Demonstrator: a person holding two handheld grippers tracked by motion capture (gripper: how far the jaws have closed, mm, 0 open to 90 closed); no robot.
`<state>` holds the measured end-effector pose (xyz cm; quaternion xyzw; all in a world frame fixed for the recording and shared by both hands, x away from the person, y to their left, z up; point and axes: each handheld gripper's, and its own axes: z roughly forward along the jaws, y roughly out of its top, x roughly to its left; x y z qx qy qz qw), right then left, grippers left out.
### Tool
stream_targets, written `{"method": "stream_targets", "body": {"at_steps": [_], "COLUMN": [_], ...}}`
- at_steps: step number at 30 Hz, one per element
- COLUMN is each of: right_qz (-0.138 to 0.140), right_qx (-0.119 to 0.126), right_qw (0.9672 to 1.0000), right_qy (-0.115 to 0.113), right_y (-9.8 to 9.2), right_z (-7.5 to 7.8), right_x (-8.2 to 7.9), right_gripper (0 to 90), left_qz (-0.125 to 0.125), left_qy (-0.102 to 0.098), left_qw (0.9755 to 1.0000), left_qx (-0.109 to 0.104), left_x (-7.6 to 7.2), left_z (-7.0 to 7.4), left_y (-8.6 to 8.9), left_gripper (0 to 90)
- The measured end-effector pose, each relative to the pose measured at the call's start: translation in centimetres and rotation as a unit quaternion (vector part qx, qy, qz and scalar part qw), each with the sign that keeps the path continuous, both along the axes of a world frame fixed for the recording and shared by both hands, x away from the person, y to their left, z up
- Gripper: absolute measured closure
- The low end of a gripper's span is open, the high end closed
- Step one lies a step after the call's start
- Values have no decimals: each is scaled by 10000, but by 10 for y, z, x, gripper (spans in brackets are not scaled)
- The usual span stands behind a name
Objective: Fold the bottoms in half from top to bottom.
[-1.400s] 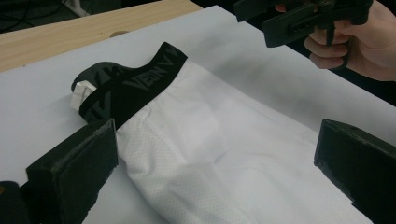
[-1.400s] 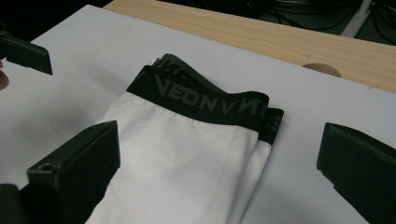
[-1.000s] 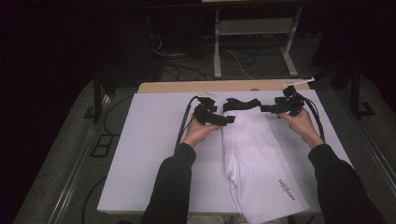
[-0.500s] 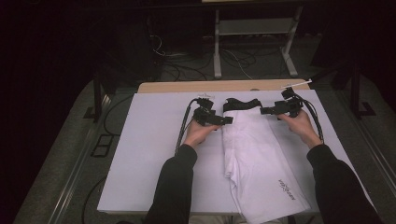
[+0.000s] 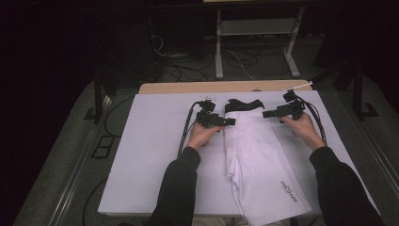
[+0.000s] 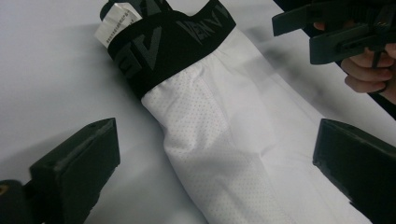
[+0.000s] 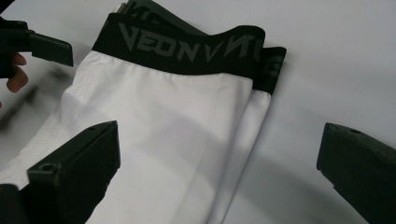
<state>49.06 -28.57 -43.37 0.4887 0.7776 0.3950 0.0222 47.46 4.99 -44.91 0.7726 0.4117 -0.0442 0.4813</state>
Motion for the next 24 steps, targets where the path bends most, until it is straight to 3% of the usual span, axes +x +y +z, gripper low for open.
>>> {"method": "stream_targets", "body": {"at_steps": [7,15,24], "right_qz": [59,152,30], "right_qx": [9,139,255], "right_qw": [9998,9993,9985], "right_qy": [180,306,484], "right_y": [1,3,1], "right_z": [-5,-9,-16], "right_x": [1,3,7], "right_gripper": [0,90,162], "left_qz": [-44,-34,-24], "left_qy": [67,190,293], "left_qw": [10000,9998,9994], "left_qx": [7,-58,-173], "left_x": [1,3,5], "left_z": [-4,-7,-10], "left_y": [-2,0,1], "left_gripper": [67,148,221]}}
